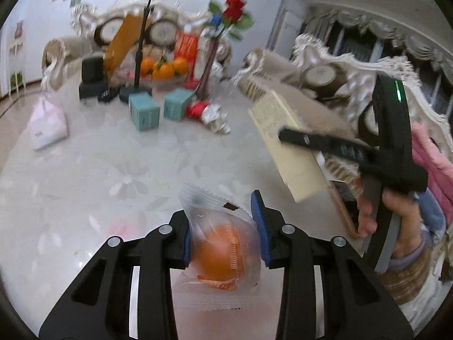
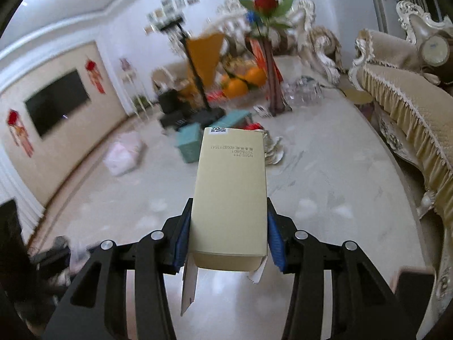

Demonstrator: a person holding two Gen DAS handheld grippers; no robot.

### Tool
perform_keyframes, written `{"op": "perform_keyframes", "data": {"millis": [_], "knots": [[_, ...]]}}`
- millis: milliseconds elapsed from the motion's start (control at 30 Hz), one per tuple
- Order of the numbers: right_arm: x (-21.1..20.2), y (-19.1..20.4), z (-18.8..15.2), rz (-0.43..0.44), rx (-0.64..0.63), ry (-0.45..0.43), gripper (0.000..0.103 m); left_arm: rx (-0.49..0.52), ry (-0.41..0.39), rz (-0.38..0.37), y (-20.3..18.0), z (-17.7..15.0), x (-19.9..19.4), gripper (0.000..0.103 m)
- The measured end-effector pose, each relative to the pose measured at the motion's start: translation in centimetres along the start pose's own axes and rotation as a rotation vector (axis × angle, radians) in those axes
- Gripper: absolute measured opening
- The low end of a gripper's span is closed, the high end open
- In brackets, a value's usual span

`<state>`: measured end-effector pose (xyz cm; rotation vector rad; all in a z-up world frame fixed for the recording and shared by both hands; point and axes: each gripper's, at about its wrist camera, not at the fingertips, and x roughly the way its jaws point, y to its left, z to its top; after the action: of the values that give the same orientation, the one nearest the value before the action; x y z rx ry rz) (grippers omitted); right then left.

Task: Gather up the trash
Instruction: 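Carry both items over the wastebasket and open both tools to drop them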

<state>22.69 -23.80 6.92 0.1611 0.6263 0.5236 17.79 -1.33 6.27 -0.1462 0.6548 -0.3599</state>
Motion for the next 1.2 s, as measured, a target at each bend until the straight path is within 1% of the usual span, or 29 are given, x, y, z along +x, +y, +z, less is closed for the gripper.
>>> {"op": "perform_keyframes", "data": {"millis": [100, 167, 200, 267, 367, 400, 467, 533, 567, 600, 633, 667, 700, 767, 800, 900, 1000, 1067, 1100, 1133, 1167, 1200], "knots": [[-4.6, 0.9, -3.6, 0.04, -0.009, -0.016, 0.045, 0.034, -0.042, -0.019, -2.0, -1.9, -4.3, 0.035], [-8.0, 1.8, -7.1, 0.08, -0.007, 0.011, 0.045, 0.047, -0.041, -0.045, -3.4, -4.0, -6.8, 0.035], [-8.9, 2.2, -8.3, 0.094, -0.007, 0.032, 0.045, 0.051, -0.031, -0.058, -4.1, -4.9, -7.6, 0.035], [-10.9, 3.2, -11.3, 0.113, -0.018, 0.108, 0.045, 0.062, 0.016, -0.085, -5.3, -7.4, -8.7, 0.035], [-12.1, 4.0, -14.8, 0.137, 0.02, 0.236, 0.045, 0.039, 0.129, -0.117, -6.6, -11.6, -9.2, 0.035], [-12.1, 4.0, -15.9, 0.137, 0.039, 0.278, 0.045, 0.018, 0.18, -0.133, -6.8, -13.2, -8.8, 0.035], [-11.7, 4.0, -17.9, 0.144, 0.084, 0.36, 0.045, -0.015, 0.249, -0.148, -6.9, -15.6, -7.7, 0.035], [-10.8, 3.9, -20.0, 0.104, 0.091, 0.424, 0.045, -0.044, 0.323, -0.142, -6.7, -18.5, -5.9, 0.035], [-10.1, 3.6, -20.9, 0.09, 0.091, 0.454, 0.045, -0.05, 0.35, -0.136, -6.5, -19.4, -5.1, 0.035], [-8.7, 3.3, -22.2, 0.054, 0.081, 0.5, 0.045, -0.065, 0.391, -0.128, -6.2, -20.8, -3.8, 0.035], [-7.8, 3.2, -23.2, 0.026, 0.067, 0.527, 0.045, -0.072, 0.437, -0.119, -5.7, -22.2, -2.4, 0.035], [-6.5, 3.0, -24.3, -0.007, 0.052, 0.565, 0.045, -0.074, 0.467, -0.105, -5.3, -23.1, -1.3, 0.035], [-4.8, 2.7, -25.7, -0.04, 0.046, 0.612, 0.045, -0.071, 0.515, -0.086, -4.9, -24.6, 0.2, 0.035], [-2.6, 2.4, -27.3, -0.052, 0.044, 0.661, 0.045, -0.069, 0.575, -0.067, -4.3, -26.4, 2.2, 0.035], [-1.9, 2.4, -27.8, -0.059, 0.046, 0.673, 0.045, -0.063, 0.607, -0.054, -4.0, -27.3, 3.3, 0.035], [-0.3, 2.3, -29.3, -0.099, 0.026, 0.694, 0.045, -0.056, 0.649, -0.033, -3.6, -29.0, 5.1, 0.035], [0.2, 2.2, -29.8, -0.115, 0.02, 0.7, 0.045, -0.064, 0.658, -0.034, -3.3, -29.7, 5.4, 0.036], [0.5, 1.9, -29.6, -0.119, 0.027, 0.695, 0.045, -0.066, 0.66, -0.03, -3.7, -29.9, 5.9, 0.037], [0.3, 1.9, -29.8, -0.118, 0.03, 0.692, 0.045, -0.064, 0.664, -0.029, -3.7, -30.0, 6.2, 0.039], [0.3, 1.7, -29.9, -0.114, 0.039, 0.691, 0.045, -0.064, 0.669, -0.026, -3.7, -30.1, 6.5, 0.045], [0.3, 1.7, -30.0, -0.11, 0.051, 0.689, 0.046, -0.063, 0.673, -0.02, -3.9, -30.1, 6.6, 0.065], [-0.4, 0.9, -29.9, -0.103, 0.062, 0.687, 0.047, -0.058, 0.678, -0.006, -4.0, -30.1, 6.8, 0.078]]}}
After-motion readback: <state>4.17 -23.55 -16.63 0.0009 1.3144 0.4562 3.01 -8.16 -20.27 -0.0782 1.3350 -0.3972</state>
